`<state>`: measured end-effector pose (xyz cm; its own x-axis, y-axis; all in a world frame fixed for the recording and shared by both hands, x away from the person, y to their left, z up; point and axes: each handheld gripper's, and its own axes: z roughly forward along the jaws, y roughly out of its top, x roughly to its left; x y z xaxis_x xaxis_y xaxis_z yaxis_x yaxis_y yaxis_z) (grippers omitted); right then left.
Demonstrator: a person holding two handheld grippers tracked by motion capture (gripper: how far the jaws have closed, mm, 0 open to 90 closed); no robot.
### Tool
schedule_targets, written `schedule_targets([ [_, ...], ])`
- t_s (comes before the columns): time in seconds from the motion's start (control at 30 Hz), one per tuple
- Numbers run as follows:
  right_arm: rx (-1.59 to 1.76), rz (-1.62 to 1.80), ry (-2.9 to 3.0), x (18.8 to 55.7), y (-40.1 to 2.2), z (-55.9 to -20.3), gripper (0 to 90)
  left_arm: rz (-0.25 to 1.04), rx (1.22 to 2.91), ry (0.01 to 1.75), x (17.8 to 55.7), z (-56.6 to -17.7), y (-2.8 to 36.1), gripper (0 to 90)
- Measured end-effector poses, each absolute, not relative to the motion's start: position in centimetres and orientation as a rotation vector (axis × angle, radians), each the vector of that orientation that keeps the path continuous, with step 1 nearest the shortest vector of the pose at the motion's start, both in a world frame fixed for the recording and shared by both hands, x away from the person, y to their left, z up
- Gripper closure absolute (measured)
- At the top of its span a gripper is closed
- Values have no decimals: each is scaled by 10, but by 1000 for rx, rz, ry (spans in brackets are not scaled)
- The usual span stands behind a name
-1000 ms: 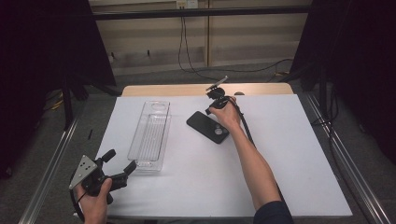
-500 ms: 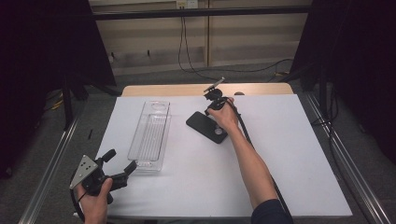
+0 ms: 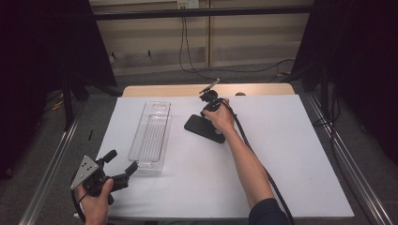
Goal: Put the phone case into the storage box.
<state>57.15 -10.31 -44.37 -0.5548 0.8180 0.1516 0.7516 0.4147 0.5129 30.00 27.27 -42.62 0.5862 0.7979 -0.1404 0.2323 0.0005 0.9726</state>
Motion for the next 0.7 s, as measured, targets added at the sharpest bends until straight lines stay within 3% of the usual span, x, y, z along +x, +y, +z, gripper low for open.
schedule_targets([
  [0.7,1309,910,2615,553,-71,-447,900,553,1545,909,300,-426,274,49],
])
